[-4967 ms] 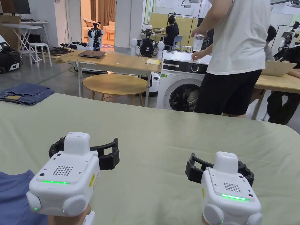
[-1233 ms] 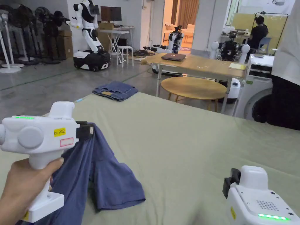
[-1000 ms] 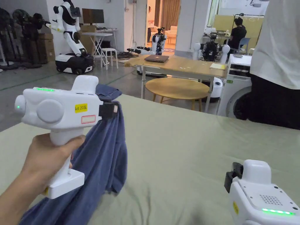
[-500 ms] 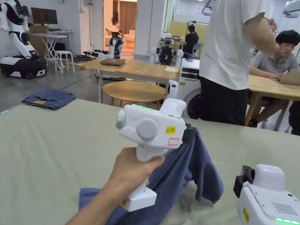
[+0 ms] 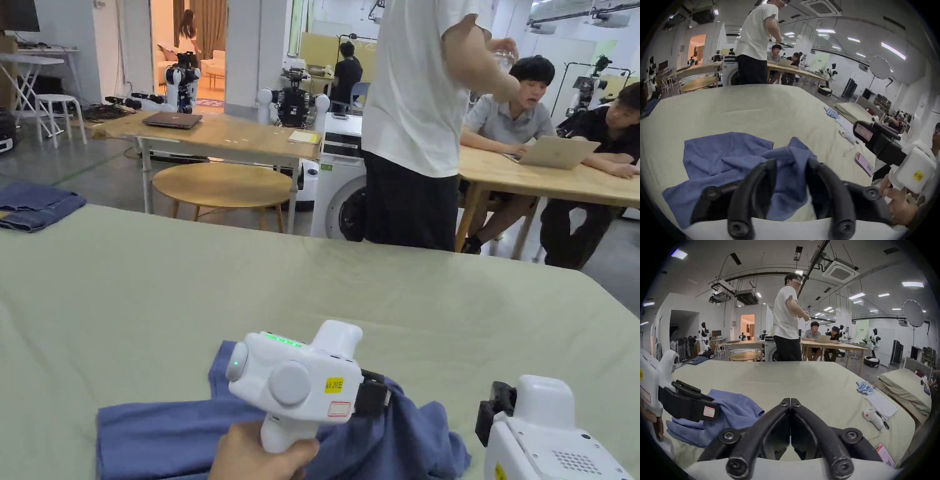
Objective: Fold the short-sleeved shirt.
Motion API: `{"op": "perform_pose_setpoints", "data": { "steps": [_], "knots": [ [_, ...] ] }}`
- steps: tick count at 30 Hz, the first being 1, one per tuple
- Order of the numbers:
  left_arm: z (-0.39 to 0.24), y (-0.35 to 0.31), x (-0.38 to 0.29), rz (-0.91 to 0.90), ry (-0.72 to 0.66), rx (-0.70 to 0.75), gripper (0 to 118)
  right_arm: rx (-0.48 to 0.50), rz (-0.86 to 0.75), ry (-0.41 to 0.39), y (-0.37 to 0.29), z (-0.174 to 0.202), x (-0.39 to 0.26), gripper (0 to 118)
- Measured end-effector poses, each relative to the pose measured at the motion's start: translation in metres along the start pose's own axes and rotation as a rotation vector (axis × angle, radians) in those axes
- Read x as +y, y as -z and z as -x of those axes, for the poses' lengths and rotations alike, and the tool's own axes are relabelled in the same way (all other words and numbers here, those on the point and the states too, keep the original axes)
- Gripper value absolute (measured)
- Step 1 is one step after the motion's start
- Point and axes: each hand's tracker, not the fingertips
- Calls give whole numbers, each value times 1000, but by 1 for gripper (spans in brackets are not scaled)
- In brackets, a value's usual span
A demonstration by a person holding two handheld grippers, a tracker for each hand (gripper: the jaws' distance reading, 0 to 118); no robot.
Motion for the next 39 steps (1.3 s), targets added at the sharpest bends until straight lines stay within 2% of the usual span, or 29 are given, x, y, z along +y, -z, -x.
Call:
{"op": "perform_pose_setpoints", "data": {
  "steps": [1,10,11,12,13,16,18,24,26,28,32,35,36,38,39],
  "knots": [
    [3,-6,1,-19,-5,20,52,5,0,0,0,3,1,0],
    [40,-94,-10,-221,-62,231,50,72,-49,-17,-4,34,17,0],
    [44,-103,-16,-248,-77,251,39,75,-53,-19,-4,38,17,0],
    [50,-113,-22,-275,-81,253,14,74,-56,-21,-4,42,18,0],
    [54,-123,-27,-303,-83,263,0,82,-59,-20,-4,46,19,0],
    [57,-145,-40,-354,-69,427,0,99,-78,-15,-5,57,20,0],
    [64,-161,-47,-373,-75,422,0,104,-84,-25,-3,65,22,0],
    [96,-188,-61,-344,-91,604,0,124,-89,-11,1,82,23,0],
    [122,-191,-62,-319,-158,575,0,144,-76,-8,5,85,22,0],
    [155,-186,-62,-217,-218,482,0,153,-66,-10,9,89,21,0],
    [208,-169,-57,-81,-262,546,0,161,-47,-15,15,91,18,0],
    [244,-151,-54,30,-365,490,0,164,-28,-18,21,89,14,0],
    [255,-144,-53,57,-384,484,13,165,-18,-18,24,89,12,0],
    [272,-131,-52,112,-417,480,51,163,3,-25,28,86,8,0],
    [278,-125,-53,122,-420,484,63,160,11,-33,29,85,6,0]
  ]
}}
